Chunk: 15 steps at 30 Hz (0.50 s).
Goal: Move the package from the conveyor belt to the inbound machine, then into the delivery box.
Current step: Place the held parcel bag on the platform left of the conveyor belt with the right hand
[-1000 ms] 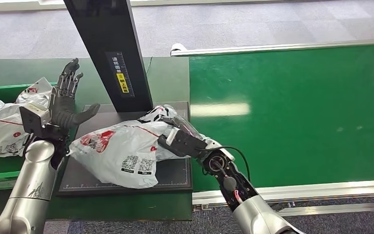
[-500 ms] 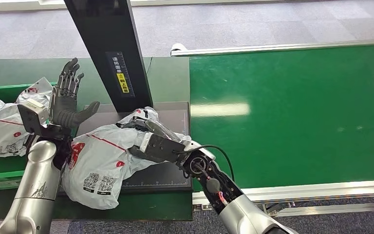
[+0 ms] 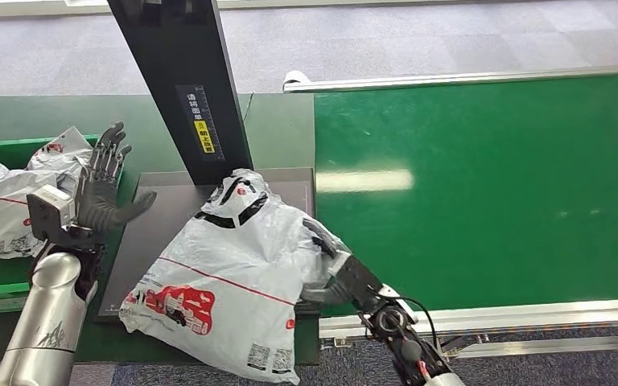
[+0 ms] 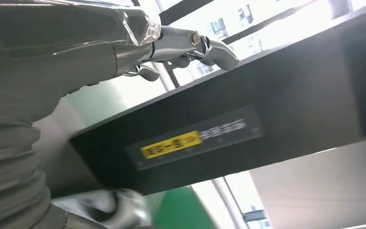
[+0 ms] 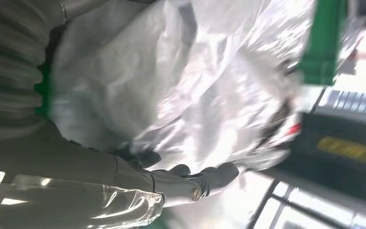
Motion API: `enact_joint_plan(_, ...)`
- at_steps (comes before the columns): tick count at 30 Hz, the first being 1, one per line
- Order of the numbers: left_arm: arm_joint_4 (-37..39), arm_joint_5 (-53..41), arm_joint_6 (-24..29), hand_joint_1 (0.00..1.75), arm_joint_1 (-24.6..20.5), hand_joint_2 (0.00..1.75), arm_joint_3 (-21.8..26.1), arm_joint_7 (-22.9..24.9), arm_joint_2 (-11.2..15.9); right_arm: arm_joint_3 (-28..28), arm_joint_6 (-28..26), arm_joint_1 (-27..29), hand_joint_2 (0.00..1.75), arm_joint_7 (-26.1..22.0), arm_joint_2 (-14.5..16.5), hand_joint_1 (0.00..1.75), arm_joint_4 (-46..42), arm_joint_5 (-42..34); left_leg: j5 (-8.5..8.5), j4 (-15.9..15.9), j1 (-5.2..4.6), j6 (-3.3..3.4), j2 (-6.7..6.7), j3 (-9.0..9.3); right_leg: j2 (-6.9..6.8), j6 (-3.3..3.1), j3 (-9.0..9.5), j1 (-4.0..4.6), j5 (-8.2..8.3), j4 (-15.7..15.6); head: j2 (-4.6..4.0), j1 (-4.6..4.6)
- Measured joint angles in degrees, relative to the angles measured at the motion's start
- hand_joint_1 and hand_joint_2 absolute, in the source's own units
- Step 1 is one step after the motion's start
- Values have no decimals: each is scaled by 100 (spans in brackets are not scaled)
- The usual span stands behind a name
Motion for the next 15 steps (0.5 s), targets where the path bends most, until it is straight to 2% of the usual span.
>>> enact_joint_plan(3,-20,-176,-19,0,145,175,-81,-63,112,-660,51,815,175,57,-208,0,-747,25,-4,0,1,-1,-3,-5,-1,0,-4,0,-3,0,0,-1)
enact_joint_plan(6,-20,-286,6,0,163,175,-217,-85,177,-1213,139,1387,175,145,-277,0,-1380,63,-4,-1,1,-1,4,-6,0,0,-5,1,-3,0,0,-1)
enact_joint_plan(12,-19,-382,49,0,161,175,-402,-83,231,-1716,162,1766,175,211,-306,0,-1972,113,-1,-1,1,-2,7,5,3,-2,0,1,-1,0,0,-2)
enact_joint_plan(15,-17,-776,195,0,147,175,-586,-39,274,-1882,96,1916,175,207,-308,0,-2160,101,-1,0,1,-2,6,7,2,-2,2,1,-1,0,0,-1)
